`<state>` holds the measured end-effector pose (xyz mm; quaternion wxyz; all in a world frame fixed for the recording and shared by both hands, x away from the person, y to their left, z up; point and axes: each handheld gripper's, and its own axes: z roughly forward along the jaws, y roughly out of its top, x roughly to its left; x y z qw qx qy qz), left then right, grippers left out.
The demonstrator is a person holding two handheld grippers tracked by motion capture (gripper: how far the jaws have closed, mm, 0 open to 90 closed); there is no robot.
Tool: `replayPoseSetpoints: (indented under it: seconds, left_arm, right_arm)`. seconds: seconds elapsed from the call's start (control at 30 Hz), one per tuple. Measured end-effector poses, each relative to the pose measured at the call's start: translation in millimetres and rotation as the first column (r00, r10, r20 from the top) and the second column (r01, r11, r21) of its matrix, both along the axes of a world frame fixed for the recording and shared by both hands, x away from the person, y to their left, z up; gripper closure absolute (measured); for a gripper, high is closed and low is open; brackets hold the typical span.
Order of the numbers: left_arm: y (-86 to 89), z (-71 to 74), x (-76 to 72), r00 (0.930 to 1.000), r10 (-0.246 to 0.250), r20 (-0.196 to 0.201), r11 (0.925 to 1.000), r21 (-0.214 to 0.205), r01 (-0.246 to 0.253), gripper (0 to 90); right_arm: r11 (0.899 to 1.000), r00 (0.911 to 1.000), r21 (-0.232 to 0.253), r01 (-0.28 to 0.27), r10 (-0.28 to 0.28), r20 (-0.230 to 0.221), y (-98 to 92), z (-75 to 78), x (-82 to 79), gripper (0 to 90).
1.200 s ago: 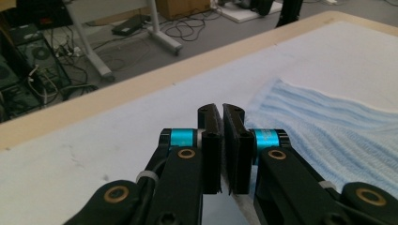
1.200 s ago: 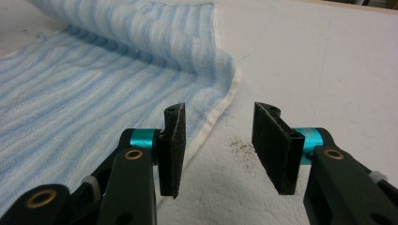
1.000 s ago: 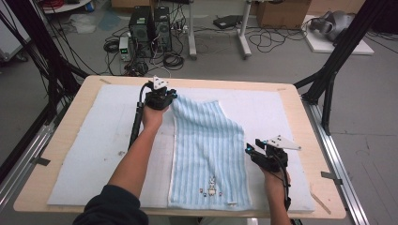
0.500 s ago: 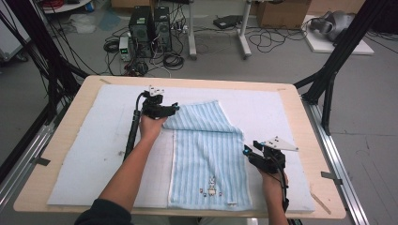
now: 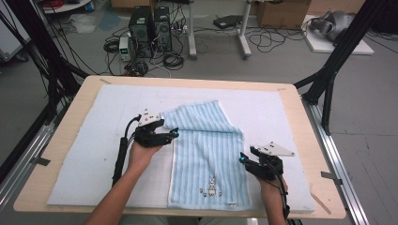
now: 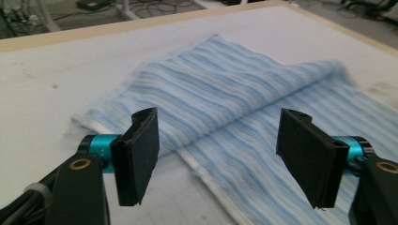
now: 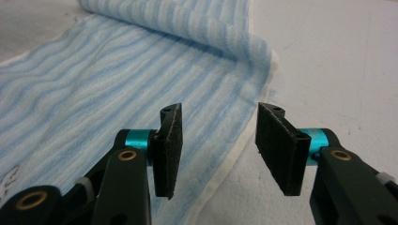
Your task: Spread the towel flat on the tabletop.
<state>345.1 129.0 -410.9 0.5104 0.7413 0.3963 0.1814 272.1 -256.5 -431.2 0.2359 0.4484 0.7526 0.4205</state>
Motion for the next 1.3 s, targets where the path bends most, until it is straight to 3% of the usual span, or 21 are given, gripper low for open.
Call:
replayPoseSetpoints:
  seconds: [0.07,0.23,0.33,0.4,0.43,0.47,0.5,0.53,0.57,0.6,0.63,0.67,0.73,0.8,0.87,0.93,1.07,1.23,1.3]
  left_arm:
    - [0.9,-3.0,-10.1,0.9994,-0.030,-0.017,0.9994,-0.017,0.030,34.8]
    - [-4.5,-18.8,-23.3,0.9884,-0.084,-0.127,0.9964,0.000,0.085,36.9]
    - [-15.1,-26.8,-25.5,0.9731,-0.128,-0.192,0.9872,0.070,0.143,33.8]
    - [-20.7,-31.6,-25.4,0.9656,-0.145,-0.216,0.9776,0.119,0.174,36.7]
    - [-22.8,-34.1,-25.4,0.9630,-0.151,-0.223,0.9720,0.144,0.186,41.7]
    - [-25.2,-35.9,-27.2,0.9684,-0.144,-0.204,0.9682,0.173,0.180,47.1]
    - [-26.3,-35.1,-29.3,0.9765,-0.130,-0.172,0.9598,0.225,0.167,54.3]
    - [-25.3,-35.1,-29.3,0.9762,-0.140,-0.166,0.9583,0.226,0.175,64.5]
    - [-23.5,-35.2,-27.7,0.9691,-0.157,-0.190,0.9614,0.195,0.194,76.5]
    - [-22.5,-35.4,-26.9,0.9679,-0.159,-0.195,0.9612,0.193,0.197,85.7]
    - [-22.3,-35.3,-26.4,0.9675,-0.157,-0.198,0.9625,0.189,0.195,86.6]
    - [-21.5,-35.1,-25.7,0.9693,-0.150,-0.194,0.9631,0.193,0.188,87.1]
    - [-15.7,-34.0,-23.5,0.9787,-0.109,-0.174,0.9645,0.220,0.147,87.5]
    - [-4.6,-33.6,-18.0,0.9828,-0.068,-0.172,0.9710,0.215,0.105,87.5]
    - [6.9,-32.8,-11.5,0.9867,-0.032,-0.160,0.9725,0.223,0.067,87.5]
    - [18.0,-33.1,-3.9,0.9862,-0.002,-0.165,0.9743,0.222,0.039,87.4]
    - [32.6,-37.2,7.9,0.9857,0.065,-0.156,0.9809,0.192,-0.034,87.5]
    - [40.2,-40.6,18.0,0.9860,0.109,-0.125,0.9805,0.177,-0.086,87.5]
    - [40.2,-40.2,17.4,0.9874,0.111,-0.113,0.9786,0.186,-0.088,87.4]
  right_arm:
    - [1.000,1.0000,-0.010,-0.003,0.003,-0.008,2.4,-0.4,-1.7,52.5]
    - [0.999,0.9990,-0.039,0.011,-0.013,-0.042,6.7,-5.6,-2.4,55.4]
    - [0.998,0.9957,-0.056,0.025,-0.030,-0.088,9.1,-12.6,1.0,54.6]
    - [0.998,0.9924,-0.053,0.034,-0.040,-0.117,11.2,-18.5,5.0,51.8]
    - [0.998,0.9901,-0.052,0.041,-0.048,-0.132,12.3,-20.5,7.2,51.2]
    - [0.998,0.9896,-0.041,0.051,-0.056,-0.133,12.5,-19.9,8.6,50.5]
    - [0.998,0.9872,-0.035,0.058,-0.062,-0.147,13.6,-19.6,10.2,51.2]
    - [0.997,0.9871,-0.049,0.059,-0.066,-0.146,14.7,-18.9,11.3,52.9]
    - [0.997,0.9854,-0.049,0.058,-0.065,-0.157,15.9,-18.0,12.0,57.0]
    - [0.997,0.9830,-0.045,0.058,-0.065,-0.172,16.3,-16.8,12.7,65.6]
    - [0.999,0.9809,-0.026,0.044,-0.048,-0.189,15.7,-15.7,13.9,80.9]
    - [1.000,0.9787,-0.009,0.023,-0.024,-0.204,16.4,-15.0,15.4,85.0]
    - [0.998,0.9823,-0.059,0.006,-0.017,-0.187,24.3,-13.5,16.4,86.2]
    - [0.998,0.9842,-0.069,-0.007,-0.005,-0.177,33.1,-13.2,18.9,86.1]
    - [0.998,0.9850,-0.057,-0.018,0.008,-0.172,43.1,-13.7,24.3,86.0]
    - [0.998,0.9858,-0.053,-0.020,0.011,-0.167,55.7,-15.1,32.0,85.8]
    - [0.996,0.9888,-0.093,-0.016,0.002,-0.150,78.7,-13.3,47.1,85.3]
    - [0.993,0.9901,-0.122,-0.003,-0.014,-0.139,91.1,-14.1,67.6,85.4]
    - [0.995,0.9907,-0.102,0.005,-0.019,-0.135,92.0,-15.8,71.2,83.4]
